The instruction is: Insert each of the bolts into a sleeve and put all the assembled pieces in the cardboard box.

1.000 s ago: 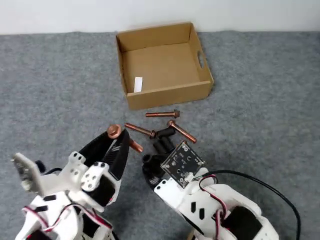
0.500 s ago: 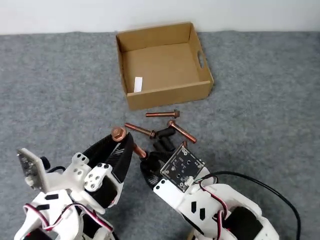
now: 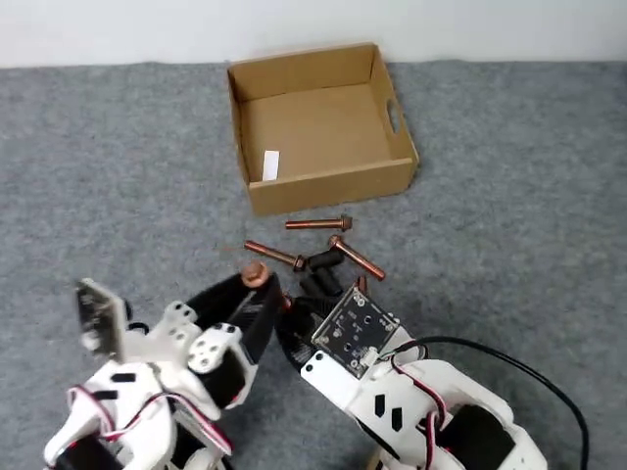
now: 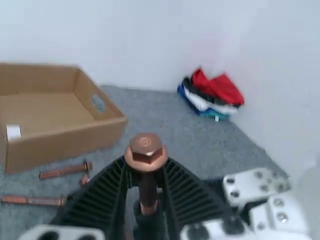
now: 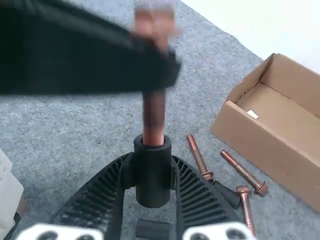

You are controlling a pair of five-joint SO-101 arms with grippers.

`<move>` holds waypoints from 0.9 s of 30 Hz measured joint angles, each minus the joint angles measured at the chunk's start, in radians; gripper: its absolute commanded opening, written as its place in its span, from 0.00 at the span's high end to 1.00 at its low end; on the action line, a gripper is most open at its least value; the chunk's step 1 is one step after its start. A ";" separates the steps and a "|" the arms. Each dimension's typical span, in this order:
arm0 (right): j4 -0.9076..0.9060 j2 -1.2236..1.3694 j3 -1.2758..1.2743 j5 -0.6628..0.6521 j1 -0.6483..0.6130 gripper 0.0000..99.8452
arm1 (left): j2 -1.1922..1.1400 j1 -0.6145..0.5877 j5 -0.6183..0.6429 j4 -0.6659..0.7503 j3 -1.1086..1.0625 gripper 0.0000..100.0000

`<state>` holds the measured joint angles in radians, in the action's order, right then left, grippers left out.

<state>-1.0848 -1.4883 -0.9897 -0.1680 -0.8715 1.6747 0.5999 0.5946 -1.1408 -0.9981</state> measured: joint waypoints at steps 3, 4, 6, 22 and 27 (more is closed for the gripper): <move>0.055 0.000 -0.002 -0.028 0.000 0.99 | -0.002 0.015 0.002 -0.034 -0.023 1.00; 0.066 0.003 -0.002 -0.037 0.000 0.99 | 0.000 0.014 0.002 -0.037 -0.029 1.00; 0.074 0.011 -0.003 -0.049 0.000 0.99 | 0.002 0.012 -0.021 -0.048 -0.034 0.99; 0.075 0.008 -0.002 -0.061 -0.005 0.99 | 0.002 -0.009 -0.041 -0.189 0.002 0.74; 0.084 0.009 -0.002 -0.061 -0.002 0.99 | 0.000 -0.069 -0.049 -0.204 0.078 0.74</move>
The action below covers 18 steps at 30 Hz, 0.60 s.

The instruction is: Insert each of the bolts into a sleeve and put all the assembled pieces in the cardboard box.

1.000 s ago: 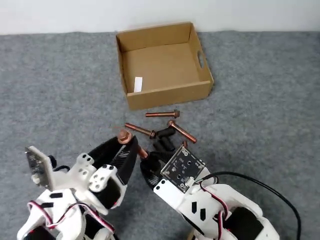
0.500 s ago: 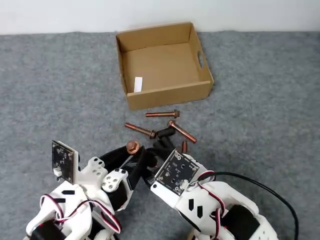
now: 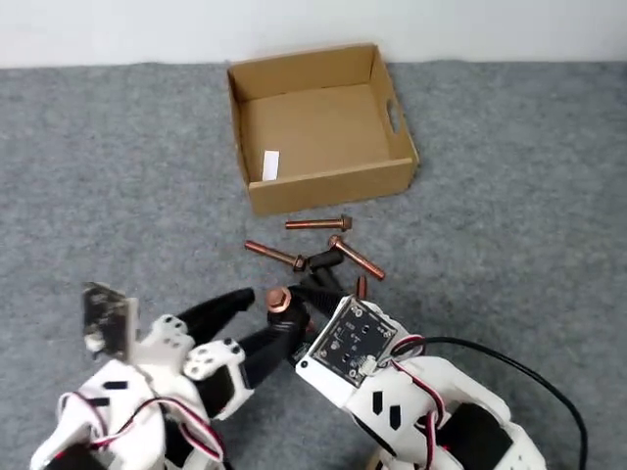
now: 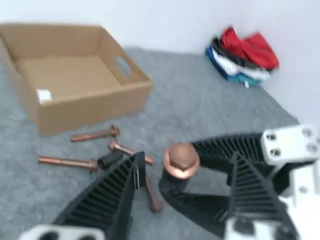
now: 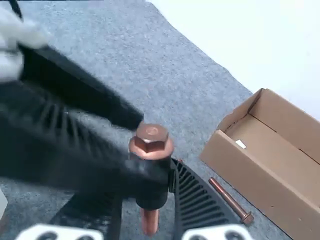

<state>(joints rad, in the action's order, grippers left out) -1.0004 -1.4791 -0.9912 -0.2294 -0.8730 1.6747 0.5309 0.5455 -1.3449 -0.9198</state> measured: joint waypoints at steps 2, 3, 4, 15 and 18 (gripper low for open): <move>0.000 0.000 0.000 0.000 0.000 0.99 | 0.000 -0.037 0.000 -0.009 0.035 0.75; 0.000 0.000 0.000 0.000 0.000 0.99 | 0.000 -0.057 0.000 -0.015 0.054 0.78; 0.000 0.000 0.000 0.002 0.003 0.99 | 0.000 -0.072 0.000 -0.021 0.068 0.81; -0.018 0.094 0.015 0.262 0.341 0.99 | 0.002 -0.324 -0.089 -0.035 0.109 1.00; -0.018 0.199 0.089 0.308 0.410 0.99 | 0.002 -0.436 -0.127 -0.035 0.000 1.00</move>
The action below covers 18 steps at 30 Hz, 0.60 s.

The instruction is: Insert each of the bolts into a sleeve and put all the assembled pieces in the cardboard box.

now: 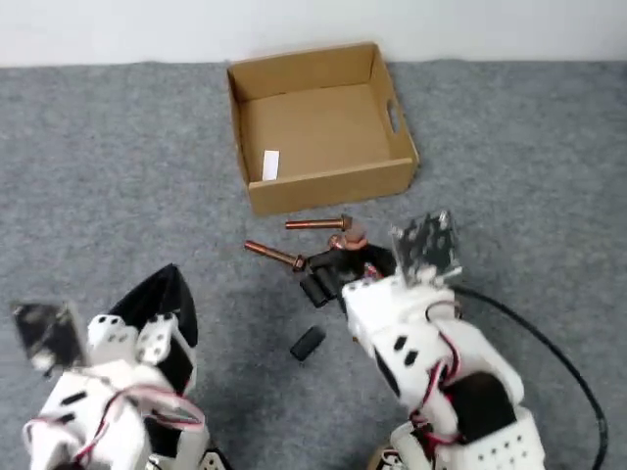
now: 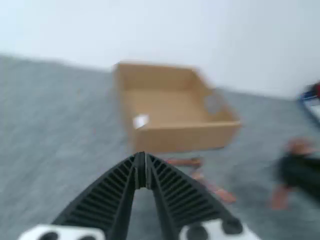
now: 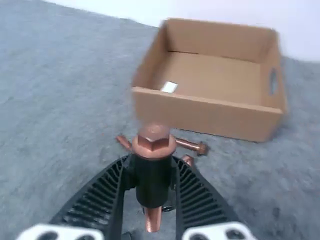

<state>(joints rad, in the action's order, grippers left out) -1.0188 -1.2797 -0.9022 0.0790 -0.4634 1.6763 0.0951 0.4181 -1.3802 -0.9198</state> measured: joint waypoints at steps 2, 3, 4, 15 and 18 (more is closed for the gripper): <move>0.000 0.086 0.066 0.015 0.017 0.99 | -0.002 -0.068 -0.023 0.025 -0.092 1.00; 0.000 0.135 0.103 0.020 0.020 0.99 | -0.002 -0.097 -0.035 0.044 -0.135 1.00; 0.000 0.184 0.140 0.020 0.020 0.99 | -0.002 -0.117 -0.049 0.061 -0.173 1.00; 0.384 0.775 0.462 0.021 0.107 0.99 | -0.003 -0.143 -0.084 0.097 -0.238 1.00; 0.482 0.945 0.539 0.021 0.123 0.99 | -0.003 -0.143 -0.084 0.089 -0.238 1.00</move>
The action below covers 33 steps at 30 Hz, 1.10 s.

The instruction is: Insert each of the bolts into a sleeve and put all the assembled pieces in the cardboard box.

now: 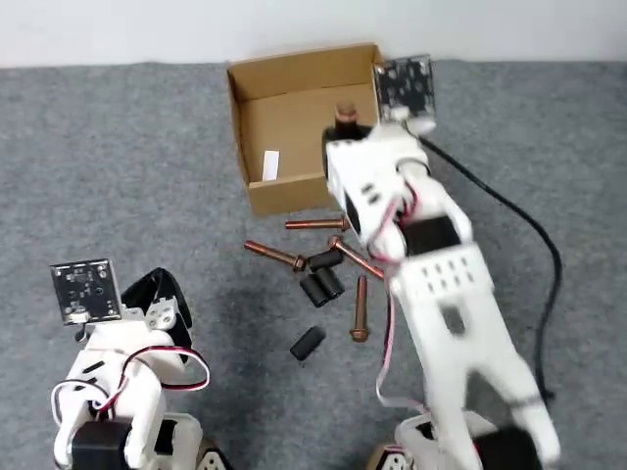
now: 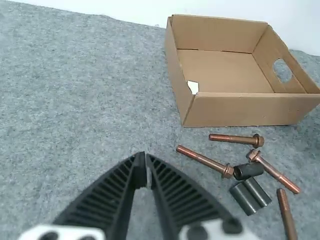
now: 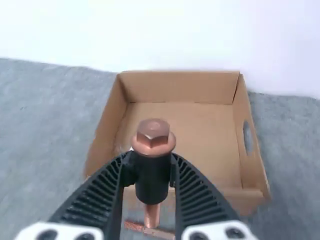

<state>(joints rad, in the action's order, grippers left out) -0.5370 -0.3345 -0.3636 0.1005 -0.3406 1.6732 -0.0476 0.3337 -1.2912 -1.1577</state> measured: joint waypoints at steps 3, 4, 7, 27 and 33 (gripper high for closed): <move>0.063 0.160 0.091 0.000 0.006 0.99 | 0.000 -0.003 0.000 -0.032 0.000 0.99; 0.078 0.209 0.123 0.000 0.006 0.99 | 0.000 -0.009 -0.002 -0.035 0.000 0.99; 0.100 0.345 0.215 0.000 0.003 0.99 | 0.000 -0.037 -0.002 -0.038 0.000 0.99; 0.100 0.901 0.531 -0.133 0.003 0.88 | 0.137 -0.063 -0.005 -0.038 -0.034 0.99; -0.011 0.899 0.611 -0.146 0.003 0.88 | 0.138 -0.063 -0.005 -0.038 -0.034 0.99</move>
<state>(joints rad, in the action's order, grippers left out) -0.5478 0.5646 0.2470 -0.0453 -0.3376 1.8113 -0.1105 0.3291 -1.3295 -1.1914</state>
